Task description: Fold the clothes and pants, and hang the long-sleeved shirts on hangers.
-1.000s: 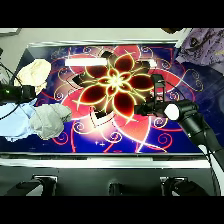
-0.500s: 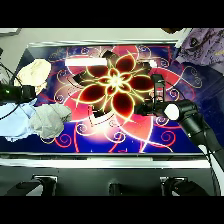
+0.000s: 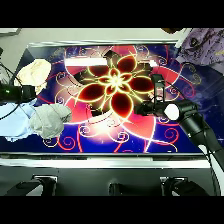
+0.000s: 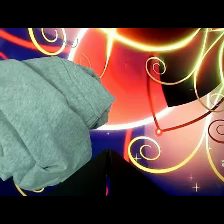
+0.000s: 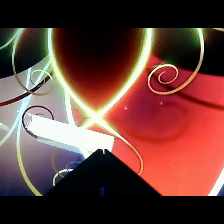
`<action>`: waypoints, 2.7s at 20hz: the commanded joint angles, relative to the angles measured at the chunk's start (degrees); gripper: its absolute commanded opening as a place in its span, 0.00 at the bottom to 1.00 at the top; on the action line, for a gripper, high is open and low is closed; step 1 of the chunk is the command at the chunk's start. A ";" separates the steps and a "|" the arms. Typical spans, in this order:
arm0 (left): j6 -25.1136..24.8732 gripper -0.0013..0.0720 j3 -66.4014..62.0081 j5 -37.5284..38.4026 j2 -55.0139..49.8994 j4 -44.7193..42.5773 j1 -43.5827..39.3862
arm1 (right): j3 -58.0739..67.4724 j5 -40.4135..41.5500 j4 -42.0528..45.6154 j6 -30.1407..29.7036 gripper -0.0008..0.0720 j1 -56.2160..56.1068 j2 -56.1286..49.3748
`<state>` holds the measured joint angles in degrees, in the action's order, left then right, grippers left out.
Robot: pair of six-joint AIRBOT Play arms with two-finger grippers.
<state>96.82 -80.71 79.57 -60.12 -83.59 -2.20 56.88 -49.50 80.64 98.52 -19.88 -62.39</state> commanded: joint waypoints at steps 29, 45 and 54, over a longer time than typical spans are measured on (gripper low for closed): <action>5.14 0.04 15.39 -24.41 -5.88 21.70 -20.26 | 0.07 -19.82 19.63 0.00 0.14 -0.02 9.79; 9.97 0.49 15.26 -36.09 -25.57 25.27 -33.81 | -7.69 -19.63 27.78 -0.87 0.45 2.60 19.30; 4.92 0.99 15.45 -11.76 -2.82 12.07 -3.39 | -27.80 -9.07 -40.98 -18.23 0.57 21.09 12.68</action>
<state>104.88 -65.30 60.16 -67.94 -69.32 -13.19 35.31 -62.26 63.99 87.70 0.40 -47.11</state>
